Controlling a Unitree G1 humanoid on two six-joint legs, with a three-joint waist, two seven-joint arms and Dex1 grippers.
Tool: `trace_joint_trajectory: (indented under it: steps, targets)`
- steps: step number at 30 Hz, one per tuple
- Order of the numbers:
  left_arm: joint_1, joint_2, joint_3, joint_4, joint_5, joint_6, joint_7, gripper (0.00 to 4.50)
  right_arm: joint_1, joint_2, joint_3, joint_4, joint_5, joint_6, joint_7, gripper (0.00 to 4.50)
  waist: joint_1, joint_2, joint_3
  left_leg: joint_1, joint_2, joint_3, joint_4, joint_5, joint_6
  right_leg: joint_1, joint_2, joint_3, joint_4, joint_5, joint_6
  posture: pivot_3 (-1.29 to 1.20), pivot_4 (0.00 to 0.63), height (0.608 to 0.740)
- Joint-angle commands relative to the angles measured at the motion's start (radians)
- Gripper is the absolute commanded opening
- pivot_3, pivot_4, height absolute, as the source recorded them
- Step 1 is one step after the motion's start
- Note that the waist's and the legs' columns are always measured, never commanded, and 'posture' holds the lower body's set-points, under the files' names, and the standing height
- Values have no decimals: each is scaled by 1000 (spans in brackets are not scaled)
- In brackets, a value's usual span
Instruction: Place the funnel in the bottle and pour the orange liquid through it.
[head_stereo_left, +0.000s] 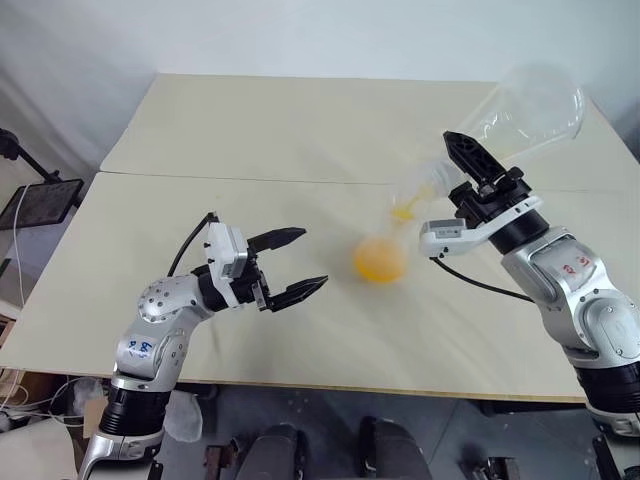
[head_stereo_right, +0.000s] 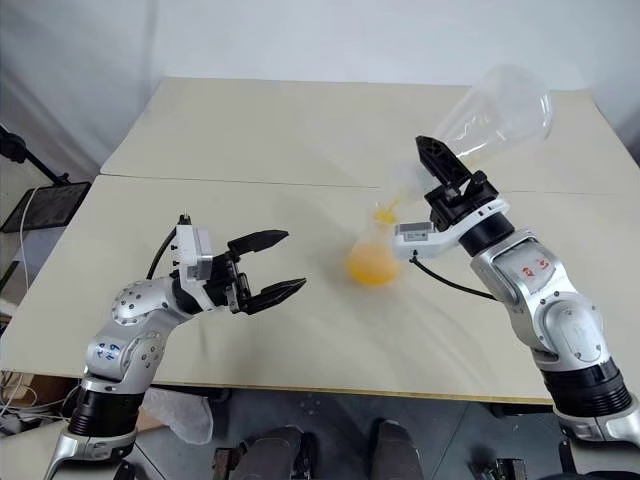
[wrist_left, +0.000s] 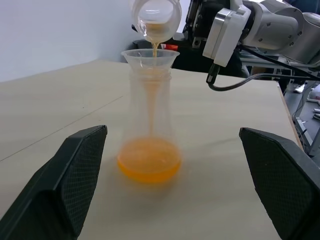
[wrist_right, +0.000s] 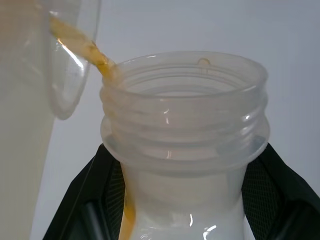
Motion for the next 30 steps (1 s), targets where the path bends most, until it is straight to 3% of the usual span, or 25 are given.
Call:
trace_joint_trajectory:
  steps: [1,15,30]
  targets:
    - [-14,-3,9,-25,-9,-18,3,4500,-2,-18,-39,-28,-6,-2,-22,2620,0,0,0,0,0,0,0,0,0,0,0,0,0,0,0,0,150,740]
    - [-14,-3,8,-24,-9,-19,2,4500,2,-7,-37,-37,2,3,-12,2620,-1,0,0,0,0,0,0,0,0,0,0,0,0,0,0,0,150,740]
    - [-11,8,8,-21,-11,-19,-17,4500,39,130,-136,-123,328,109,112,2620,-2,0,0,0,0,0,0,0,0,0,0,0,0,0,0,0,150,740]
